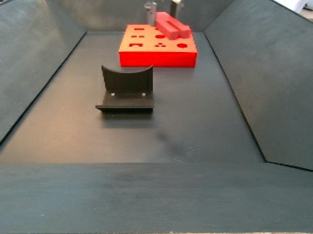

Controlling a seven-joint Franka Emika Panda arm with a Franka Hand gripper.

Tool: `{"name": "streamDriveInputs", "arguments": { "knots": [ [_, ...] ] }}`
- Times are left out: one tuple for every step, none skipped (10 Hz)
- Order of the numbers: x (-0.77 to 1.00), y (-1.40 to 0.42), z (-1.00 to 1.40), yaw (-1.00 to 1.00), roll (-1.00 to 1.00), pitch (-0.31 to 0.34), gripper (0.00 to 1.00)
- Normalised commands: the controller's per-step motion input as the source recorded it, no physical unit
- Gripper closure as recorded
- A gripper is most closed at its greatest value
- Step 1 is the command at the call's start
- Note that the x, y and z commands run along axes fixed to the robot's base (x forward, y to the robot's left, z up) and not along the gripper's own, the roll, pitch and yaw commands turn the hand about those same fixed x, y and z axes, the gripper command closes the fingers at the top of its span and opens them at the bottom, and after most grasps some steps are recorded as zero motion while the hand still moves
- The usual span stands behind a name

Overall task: Pick up the double-square object. Move up. Place the double-square object on the fixture. Regrasp the double-square object. Move to above the board. Insert the double-square object.
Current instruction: Place the double-square object on the fixture.

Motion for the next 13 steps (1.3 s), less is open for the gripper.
{"name": "streamDriveInputs", "arguments": {
  "knots": [
    [1.00,-0.33,-0.01,-1.00,-0.09,0.109,1.00],
    [1.00,-0.30,-0.01,-1.00,-0.09,0.125,1.00],
    [1.00,-0.23,-0.01,-1.00,-0.10,0.166,1.00],
    [1.00,-0.15,0.00,-0.91,-0.09,0.211,1.00],
    [1.00,-0.10,0.00,-0.66,-0.08,0.194,1.00],
    [1.00,-0.07,0.00,-0.44,-0.06,0.169,1.00],
    [0.91,-0.05,0.00,-0.29,-0.05,0.147,1.00],
    [0.51,0.95,0.07,-0.03,-1.00,0.027,1.00],
    [0.41,0.92,0.07,-0.02,-1.00,0.031,1.00],
    [0.30,0.79,0.05,-0.02,-1.00,0.045,1.00],
    [0.17,0.56,0.02,-0.03,-1.00,0.067,1.00],
    [0.09,0.38,0.01,-0.04,-1.00,0.081,1.00],
    [0.04,0.21,0.01,-0.05,-1.00,0.083,1.00]
  ]
}}
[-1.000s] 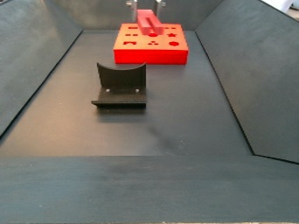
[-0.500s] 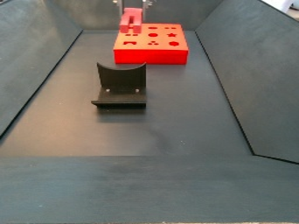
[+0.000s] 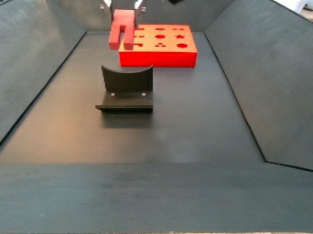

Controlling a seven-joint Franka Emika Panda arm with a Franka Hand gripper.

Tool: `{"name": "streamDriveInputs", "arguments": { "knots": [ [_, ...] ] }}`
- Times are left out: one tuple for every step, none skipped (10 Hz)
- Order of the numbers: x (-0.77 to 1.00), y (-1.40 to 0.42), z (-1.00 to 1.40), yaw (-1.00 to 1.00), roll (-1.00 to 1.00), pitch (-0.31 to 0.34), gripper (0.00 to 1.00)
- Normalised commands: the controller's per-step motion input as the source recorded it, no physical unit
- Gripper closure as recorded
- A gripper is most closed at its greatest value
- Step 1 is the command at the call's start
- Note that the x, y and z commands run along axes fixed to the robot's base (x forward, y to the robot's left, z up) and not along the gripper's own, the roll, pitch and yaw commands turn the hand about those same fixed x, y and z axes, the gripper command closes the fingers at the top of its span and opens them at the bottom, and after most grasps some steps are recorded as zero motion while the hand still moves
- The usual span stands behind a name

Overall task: Pick up the double-square object. Move up. Place the double-square object on the fixture. Regrasp the double-square object. Move to above the board. Insert the double-square object.
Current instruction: Place the double-square object on the fixture.

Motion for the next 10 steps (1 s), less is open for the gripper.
{"name": "streamDriveInputs", "arguments": {
  "knots": [
    [0.04,0.07,0.00,-0.06,-1.00,0.082,1.00],
    [0.05,0.06,-0.01,-0.08,-1.00,0.091,1.00],
    [0.07,0.06,-0.01,-0.10,-1.00,0.108,1.00],
    [0.08,0.06,-0.02,-0.11,-0.95,0.116,1.00],
    [0.07,0.05,-0.01,-0.12,-0.73,0.095,1.00],
    [0.07,0.05,-0.01,-0.12,-0.56,0.074,1.00],
    [0.07,0.05,-0.02,-0.12,-0.38,0.054,1.00],
    [0.06,0.03,-0.01,-0.11,-0.25,0.038,1.00],
    [0.12,0.13,-1.00,-0.08,-1.00,0.214,1.00],
    [0.13,0.14,-1.00,-0.10,-1.00,0.198,1.00]
  ]
}}
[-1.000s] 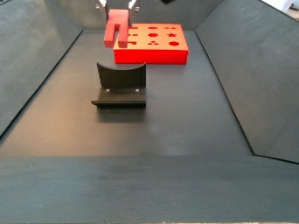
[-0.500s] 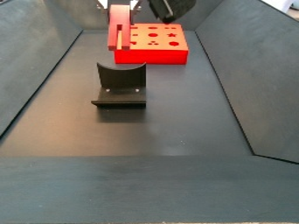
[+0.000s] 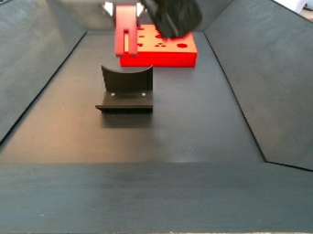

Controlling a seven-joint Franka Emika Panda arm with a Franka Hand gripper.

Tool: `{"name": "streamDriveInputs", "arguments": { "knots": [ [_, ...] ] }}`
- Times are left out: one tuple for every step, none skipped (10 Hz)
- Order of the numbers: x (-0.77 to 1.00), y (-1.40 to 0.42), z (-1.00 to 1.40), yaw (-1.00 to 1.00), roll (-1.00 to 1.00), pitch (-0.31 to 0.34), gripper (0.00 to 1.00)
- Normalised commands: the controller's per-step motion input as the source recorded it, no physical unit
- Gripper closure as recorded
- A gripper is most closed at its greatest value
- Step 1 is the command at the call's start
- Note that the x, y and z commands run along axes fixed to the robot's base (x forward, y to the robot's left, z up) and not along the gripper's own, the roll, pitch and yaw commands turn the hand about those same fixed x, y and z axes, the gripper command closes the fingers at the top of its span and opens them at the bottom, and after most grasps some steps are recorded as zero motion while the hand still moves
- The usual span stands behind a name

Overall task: Pick up the double-square object. Move up. Place the double-square object on the fixture. Regrasp the double-square object. Move to above the board. Insert the double-square object.
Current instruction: Place the double-square object on the fixture.

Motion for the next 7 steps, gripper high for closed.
{"name": "streamDriveInputs", "arguments": {
  "knots": [
    [0.14,0.14,-1.00,-0.14,-0.96,0.218,1.00],
    [0.15,0.14,-1.00,-0.16,-0.81,0.196,1.00],
    [0.15,0.14,-1.00,-0.19,-0.60,0.137,1.00],
    [0.16,0.14,-1.00,-0.20,-0.44,0.095,1.00],
    [0.17,0.14,-1.00,-0.20,-0.29,0.060,1.00],
    [0.17,0.13,-1.00,-0.19,-0.21,0.024,1.00],
    [0.15,0.12,-0.85,-0.17,-0.18,-0.005,1.00]
  ]
}}
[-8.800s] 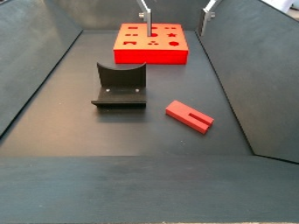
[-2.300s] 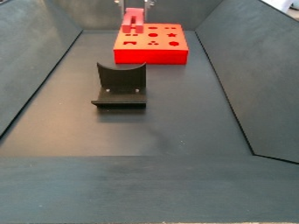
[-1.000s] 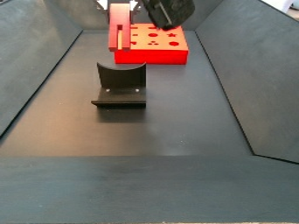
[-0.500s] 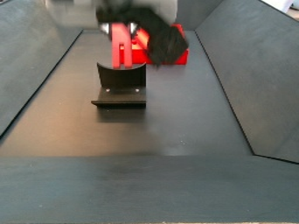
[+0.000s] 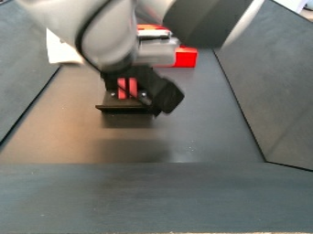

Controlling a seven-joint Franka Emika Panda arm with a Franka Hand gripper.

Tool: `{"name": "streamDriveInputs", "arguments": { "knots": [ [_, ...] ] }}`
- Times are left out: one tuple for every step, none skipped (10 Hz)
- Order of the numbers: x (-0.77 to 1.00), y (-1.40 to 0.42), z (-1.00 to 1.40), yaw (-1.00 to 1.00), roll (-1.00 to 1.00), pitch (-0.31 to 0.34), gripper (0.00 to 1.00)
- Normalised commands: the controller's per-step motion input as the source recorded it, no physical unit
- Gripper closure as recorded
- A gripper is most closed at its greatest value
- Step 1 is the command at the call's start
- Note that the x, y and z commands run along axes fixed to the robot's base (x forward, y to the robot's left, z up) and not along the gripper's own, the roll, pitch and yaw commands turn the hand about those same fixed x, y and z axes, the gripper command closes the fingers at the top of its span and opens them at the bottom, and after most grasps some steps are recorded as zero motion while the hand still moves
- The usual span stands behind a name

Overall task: Pick up the double-square object. Move up. Place the double-square object on the fixture. Regrasp the double-square object. Move to above the board. Insert the double-square object.
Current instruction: Place the double-square object on the fixture, then regrasp the double-square object.

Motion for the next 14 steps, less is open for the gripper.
{"name": "streamDriveInputs", "arguments": {
  "knots": [
    [0.12,0.09,-0.59,-0.14,-0.16,-0.035,1.00],
    [0.10,0.07,-0.41,-0.12,-0.15,-0.053,1.00],
    [0.07,0.06,-0.27,-0.09,-0.14,-0.064,1.00],
    [0.06,0.06,-0.21,-0.06,-0.12,-0.073,1.00],
    [0.06,0.06,-0.21,-0.05,-0.12,-0.072,1.00],
    [0.06,0.06,-0.21,-0.04,-0.12,-0.072,1.00],
    [0.00,0.00,0.00,0.00,0.00,0.000,0.00],
    [0.00,0.00,1.00,-0.01,-0.03,-0.008,0.00],
    [0.00,0.00,1.00,-0.01,-0.03,-0.007,0.00],
    [-0.02,0.01,1.00,0.00,-0.01,-0.001,0.00],
    [-0.03,0.00,1.00,0.01,0.01,0.000,0.00],
    [-0.04,0.00,1.00,0.01,0.02,0.007,0.00],
    [-0.04,0.01,0.86,0.02,0.03,0.019,0.00],
    [-0.04,0.01,0.67,0.01,0.03,0.030,0.00]
  ]
}}
